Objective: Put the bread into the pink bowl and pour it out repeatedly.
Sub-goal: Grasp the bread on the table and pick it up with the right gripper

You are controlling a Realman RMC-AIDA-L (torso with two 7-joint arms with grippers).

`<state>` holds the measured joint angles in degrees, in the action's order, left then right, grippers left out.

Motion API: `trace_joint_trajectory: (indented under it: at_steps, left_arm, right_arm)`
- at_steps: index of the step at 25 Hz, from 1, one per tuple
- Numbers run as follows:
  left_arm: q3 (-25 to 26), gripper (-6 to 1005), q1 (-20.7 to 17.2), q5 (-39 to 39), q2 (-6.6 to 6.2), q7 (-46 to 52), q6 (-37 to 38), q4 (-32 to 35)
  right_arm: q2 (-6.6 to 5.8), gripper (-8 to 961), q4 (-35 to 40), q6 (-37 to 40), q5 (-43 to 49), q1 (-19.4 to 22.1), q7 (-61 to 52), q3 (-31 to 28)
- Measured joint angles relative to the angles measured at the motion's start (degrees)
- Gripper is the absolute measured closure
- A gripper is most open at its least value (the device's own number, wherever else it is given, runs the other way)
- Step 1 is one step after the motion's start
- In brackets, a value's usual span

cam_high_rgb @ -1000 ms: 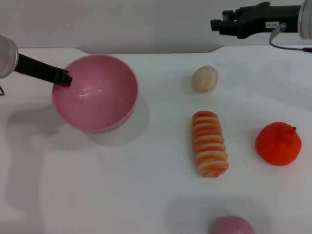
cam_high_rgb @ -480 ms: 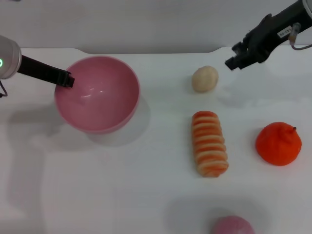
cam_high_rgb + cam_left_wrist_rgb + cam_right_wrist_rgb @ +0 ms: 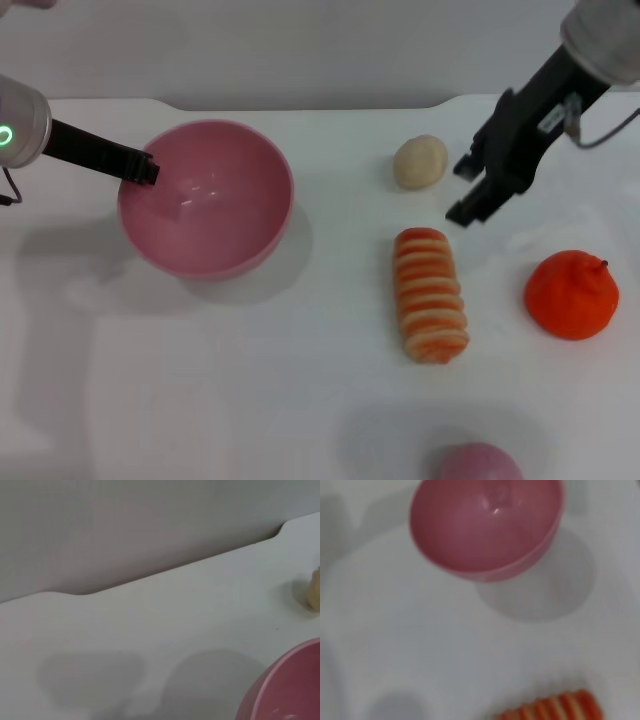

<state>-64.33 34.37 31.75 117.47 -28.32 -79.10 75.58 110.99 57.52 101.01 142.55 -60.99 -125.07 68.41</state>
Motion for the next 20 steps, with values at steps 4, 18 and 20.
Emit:
trace_joint_trajectory:
  at_steps: [4,18,20]
  left_arm:
    - [-0.16,953,-0.28,0.29,0.11,0.00,-0.05,0.00]
    - [-0.41,953,-0.60,0.51,0.36,0.02,-0.70,0.00]
    - [-0.84,953,-0.62,0.64,0.40,0.22,-0.84,0.00]
  right_arm:
    - [1.69,375,-3.30,-0.53,2.48,-0.94,0.30,0.90]
    - [7.35,237,-5.17,-9.02,10.52,1.64,2.46,1.07]
    - [7.50,237,-6.34,-10.63,10.38,1.99,2.61,1.07]
